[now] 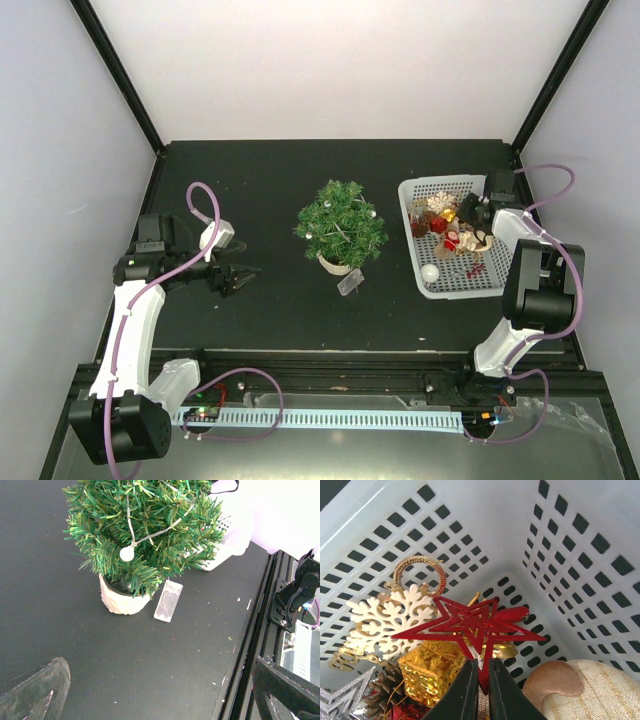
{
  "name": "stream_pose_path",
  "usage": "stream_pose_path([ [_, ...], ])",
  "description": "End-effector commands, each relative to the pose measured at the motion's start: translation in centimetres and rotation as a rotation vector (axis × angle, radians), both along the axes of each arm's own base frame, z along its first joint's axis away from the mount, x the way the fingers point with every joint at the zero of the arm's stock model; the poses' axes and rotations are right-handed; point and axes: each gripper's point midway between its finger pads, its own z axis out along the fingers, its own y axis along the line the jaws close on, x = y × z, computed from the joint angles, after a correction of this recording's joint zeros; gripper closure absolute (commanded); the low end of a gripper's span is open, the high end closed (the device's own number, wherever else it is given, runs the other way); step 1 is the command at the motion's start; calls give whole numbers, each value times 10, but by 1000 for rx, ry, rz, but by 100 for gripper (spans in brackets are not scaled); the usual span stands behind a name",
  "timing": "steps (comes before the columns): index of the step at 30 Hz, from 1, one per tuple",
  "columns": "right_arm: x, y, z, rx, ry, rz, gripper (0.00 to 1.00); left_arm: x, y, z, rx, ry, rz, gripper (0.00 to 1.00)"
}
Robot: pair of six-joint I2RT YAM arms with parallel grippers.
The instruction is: Decorate the small christmas tree
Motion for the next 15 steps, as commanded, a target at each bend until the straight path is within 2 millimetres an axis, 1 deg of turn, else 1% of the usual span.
stream_pose_path([
  [1,2,-2,1,-20,-7,-5,90,-1,-2,9,-26,-29,-21,1],
  [4,0,-3,0,-24,-7,-9,98,-1,-2,9,-25,-32,-20,1],
  [5,0,-3,0,-25,-7,-9,99,-1,-2,10,-24,-33,-20,1],
  [7,0,-2,1,-23,-10,-3,98,-1,-2,10,-24,-34,-20,1],
  [9,1,-2,3,-21,-15,3,88,-1,-2,9,-25,-31,-20,1],
  [11,2,0,5,-21,-17,10,75,-1,-2,9,-24,-32,-19,1],
  [13,2,0,6,-23,-16,11,69,-2,-2,10,-26,-33,-21,1],
  [15,4,1,6,-20,-15,22,65,-2,-3,10,-25,-35,-22,1],
])
